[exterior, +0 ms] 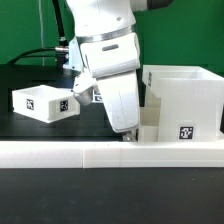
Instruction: Assemble drawer
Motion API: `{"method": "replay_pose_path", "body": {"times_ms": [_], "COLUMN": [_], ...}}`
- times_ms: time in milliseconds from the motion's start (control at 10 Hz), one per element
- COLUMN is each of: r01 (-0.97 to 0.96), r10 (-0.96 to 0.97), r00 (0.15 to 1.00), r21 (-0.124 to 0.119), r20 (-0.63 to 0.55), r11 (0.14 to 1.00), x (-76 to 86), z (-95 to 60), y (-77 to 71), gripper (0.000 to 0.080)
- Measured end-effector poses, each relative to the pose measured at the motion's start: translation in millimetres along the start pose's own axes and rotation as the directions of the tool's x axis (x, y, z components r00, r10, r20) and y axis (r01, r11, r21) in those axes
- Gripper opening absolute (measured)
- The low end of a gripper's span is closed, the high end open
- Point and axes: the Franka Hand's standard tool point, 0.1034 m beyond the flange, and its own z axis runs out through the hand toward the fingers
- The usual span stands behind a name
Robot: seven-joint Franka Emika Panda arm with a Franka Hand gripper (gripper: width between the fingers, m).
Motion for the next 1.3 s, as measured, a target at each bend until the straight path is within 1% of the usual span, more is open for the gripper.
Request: {"method": "replay_pose_path", "body": {"times_ms": [100,400,500,600,700,900,1000,1100,1300], "r01": [0.013,0.0,0.016,0.093,0.143,0.157,0.157,0.154,0.152], "r10": [-0.013,0.0,-0.016,-0.093,-0.143,-0.158,-0.159,-0.156,-0.155], "r00": [1.0,1.0,1.0,0.996,0.99,0.987,0.987,0.987,0.987], "r21": [0.009,0.009,0.006,-0.007,-0.005,0.04,0.049,0.058,0.058], "r20": [0.015,0.013,0.014,0.013,0.009,0.028,0.03,0.037,0.037], "r11": [1.0,1.0,1.0,0.996,0.99,0.987,0.986,0.986,0.987], "x": [0.3,-2.4,-2.1,-0.5,-0.8,12.2,16.1,16.1,15.2], "z": [-0.3,-0.6,-1.0,-3.3,-4.1,-0.9,-1.6,-2.2,-1.3], "y": [1.3,1.3,1.7,3.9,3.7,-0.7,0.1,0.9,0.5], "gripper": [0.0649,0.0649,0.0649,0.0649,0.0649,0.0649,0.0649,0.0649,0.0649]}}
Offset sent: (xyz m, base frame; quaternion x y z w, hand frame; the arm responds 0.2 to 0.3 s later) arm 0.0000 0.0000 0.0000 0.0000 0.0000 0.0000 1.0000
